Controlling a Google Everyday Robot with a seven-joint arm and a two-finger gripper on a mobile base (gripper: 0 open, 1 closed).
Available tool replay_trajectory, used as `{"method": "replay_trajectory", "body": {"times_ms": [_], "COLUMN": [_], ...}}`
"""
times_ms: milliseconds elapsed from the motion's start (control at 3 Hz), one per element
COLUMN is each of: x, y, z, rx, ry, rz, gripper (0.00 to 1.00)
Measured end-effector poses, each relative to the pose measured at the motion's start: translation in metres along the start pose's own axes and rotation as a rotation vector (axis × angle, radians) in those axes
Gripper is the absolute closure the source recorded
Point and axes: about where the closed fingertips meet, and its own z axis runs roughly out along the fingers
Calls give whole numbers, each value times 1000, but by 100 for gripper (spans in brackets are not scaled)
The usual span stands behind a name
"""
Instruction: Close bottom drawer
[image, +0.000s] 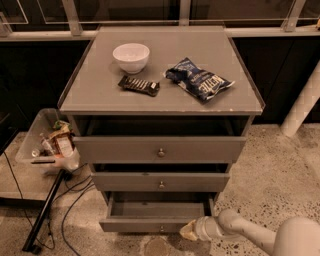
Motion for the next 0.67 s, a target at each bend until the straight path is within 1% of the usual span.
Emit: {"method": "replay_trajectory", "body": {"times_ms": [333,667], "x": [-7,-15], "y": [5,-4], "z": [10,16], "rx": [-28,-25], "ry": [-8,-12], "rz": [6,-1], "gripper": [13,0]}}
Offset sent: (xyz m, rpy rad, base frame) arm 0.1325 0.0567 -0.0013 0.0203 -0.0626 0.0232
